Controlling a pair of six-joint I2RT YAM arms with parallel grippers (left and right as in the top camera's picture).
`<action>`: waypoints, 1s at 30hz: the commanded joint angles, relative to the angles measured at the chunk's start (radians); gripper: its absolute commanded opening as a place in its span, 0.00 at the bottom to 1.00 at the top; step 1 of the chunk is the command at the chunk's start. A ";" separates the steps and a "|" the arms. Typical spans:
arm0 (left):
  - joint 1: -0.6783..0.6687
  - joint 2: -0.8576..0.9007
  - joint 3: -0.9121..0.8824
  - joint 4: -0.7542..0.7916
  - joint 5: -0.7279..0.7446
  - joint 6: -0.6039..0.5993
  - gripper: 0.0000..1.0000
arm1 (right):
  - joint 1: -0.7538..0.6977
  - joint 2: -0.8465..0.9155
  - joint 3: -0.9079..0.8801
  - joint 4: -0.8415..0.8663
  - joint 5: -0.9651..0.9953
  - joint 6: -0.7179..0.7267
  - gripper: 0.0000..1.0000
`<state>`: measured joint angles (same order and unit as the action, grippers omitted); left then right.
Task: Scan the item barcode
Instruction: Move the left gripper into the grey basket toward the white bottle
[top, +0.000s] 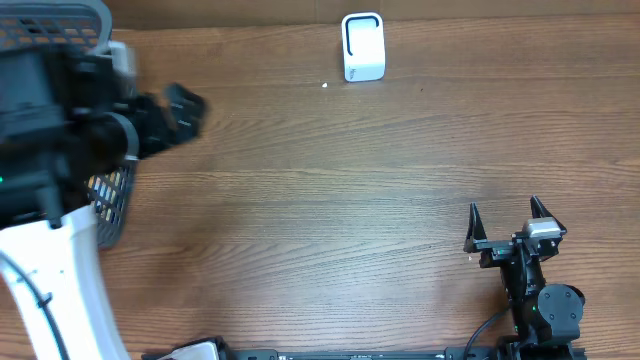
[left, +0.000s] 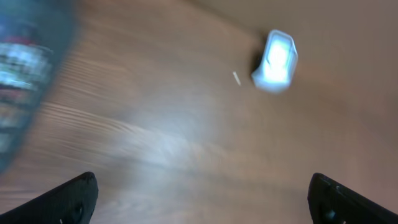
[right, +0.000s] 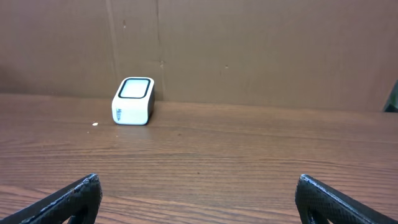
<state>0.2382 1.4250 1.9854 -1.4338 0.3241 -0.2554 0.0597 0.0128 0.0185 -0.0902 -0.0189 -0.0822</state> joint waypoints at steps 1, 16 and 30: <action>0.143 0.016 0.164 -0.031 -0.085 -0.068 1.00 | 0.005 -0.010 -0.010 0.006 0.003 0.003 1.00; 0.490 0.240 0.243 -0.006 -0.073 -0.059 1.00 | 0.005 -0.010 -0.010 0.006 0.003 0.003 1.00; 0.488 0.362 0.241 0.166 -0.307 -0.103 1.00 | 0.005 -0.010 -0.010 0.006 0.003 0.003 1.00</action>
<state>0.7223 1.7355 2.2189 -1.2407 0.1432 -0.3161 0.0597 0.0128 0.0185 -0.0902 -0.0189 -0.0822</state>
